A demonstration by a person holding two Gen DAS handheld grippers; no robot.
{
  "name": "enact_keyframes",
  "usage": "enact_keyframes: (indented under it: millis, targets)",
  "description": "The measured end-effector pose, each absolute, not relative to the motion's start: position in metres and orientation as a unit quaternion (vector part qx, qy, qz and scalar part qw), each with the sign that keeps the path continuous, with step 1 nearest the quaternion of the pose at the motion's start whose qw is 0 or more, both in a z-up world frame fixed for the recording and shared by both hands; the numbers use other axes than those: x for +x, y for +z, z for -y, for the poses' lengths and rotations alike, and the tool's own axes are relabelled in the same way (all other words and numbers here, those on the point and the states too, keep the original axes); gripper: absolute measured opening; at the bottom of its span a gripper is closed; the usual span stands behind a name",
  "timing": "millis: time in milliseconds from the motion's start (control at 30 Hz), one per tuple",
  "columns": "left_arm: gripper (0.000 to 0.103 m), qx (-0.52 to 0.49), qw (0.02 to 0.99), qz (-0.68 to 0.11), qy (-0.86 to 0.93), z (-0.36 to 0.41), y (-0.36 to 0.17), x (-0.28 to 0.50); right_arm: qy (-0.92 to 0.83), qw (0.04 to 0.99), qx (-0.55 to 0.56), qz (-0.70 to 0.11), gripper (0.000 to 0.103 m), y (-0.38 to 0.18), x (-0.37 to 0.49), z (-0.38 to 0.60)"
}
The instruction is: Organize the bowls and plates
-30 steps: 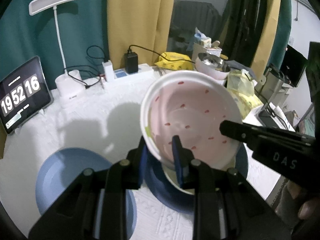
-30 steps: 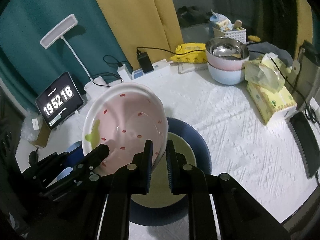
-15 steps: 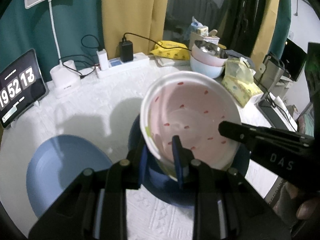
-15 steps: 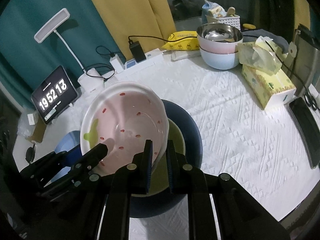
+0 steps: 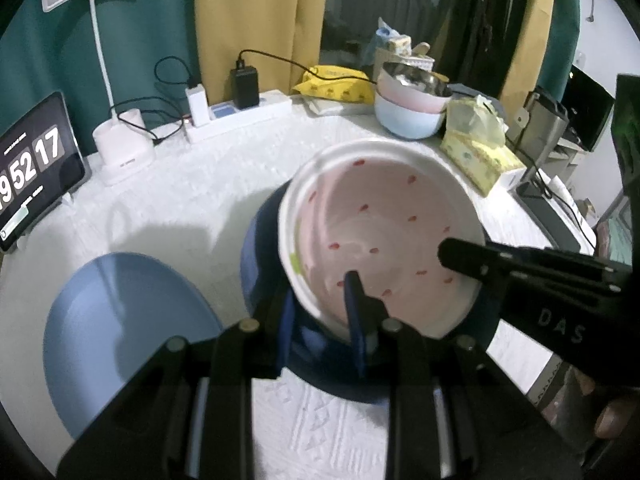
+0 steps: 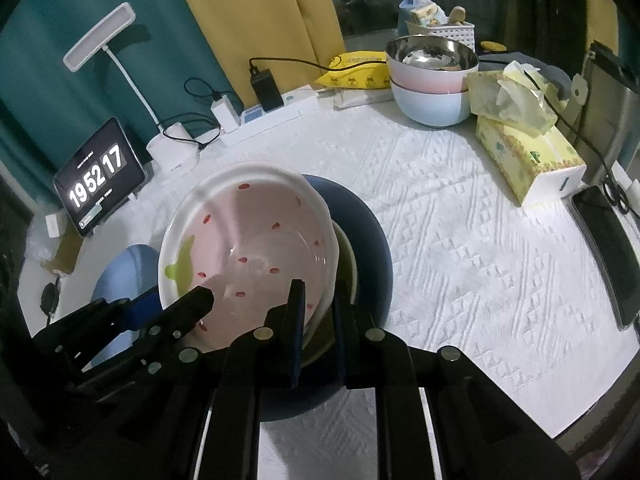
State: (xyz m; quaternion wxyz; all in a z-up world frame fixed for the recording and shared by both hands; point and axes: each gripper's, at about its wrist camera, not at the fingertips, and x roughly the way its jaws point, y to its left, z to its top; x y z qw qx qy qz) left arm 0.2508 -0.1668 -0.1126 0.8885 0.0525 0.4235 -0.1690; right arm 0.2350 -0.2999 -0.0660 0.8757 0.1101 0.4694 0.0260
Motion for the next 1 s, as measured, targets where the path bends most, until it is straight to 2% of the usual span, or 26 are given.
enact_keyframes:
  millis: [467,567,600,633,700,1000]
  targets:
    - [0.027,0.046,0.886,-0.429,-0.173,0.164,-0.116,0.249,0.018,0.88,0.086,-0.466,0.021,-0.065,0.232,0.292]
    - [0.027,0.046,0.887,-0.427,-0.172,0.163,-0.115,0.247,0.017,0.883,0.079,-0.463,0.027,-0.063,0.23,0.289]
    - [0.027,0.048,0.887,-0.426,-0.17,0.163,-0.116,0.247,0.012,0.885,0.072,-0.459,0.032,-0.061,0.229,0.288]
    - [0.027,0.048,0.887,-0.426,-0.171,0.163,-0.115,0.247,0.006,0.888,0.066,-0.456,0.044,-0.059,0.229,0.287]
    - [0.027,0.05,0.888,-0.423,-0.175,0.163,-0.114,0.245,0.002,0.893,0.061,-0.447,0.05,-0.055,0.227,0.287]
    - [0.027,0.049,0.891,-0.416,-0.176,0.163,-0.11,0.24,-0.002,0.895,0.058,-0.441,0.05,-0.049,0.223,0.289]
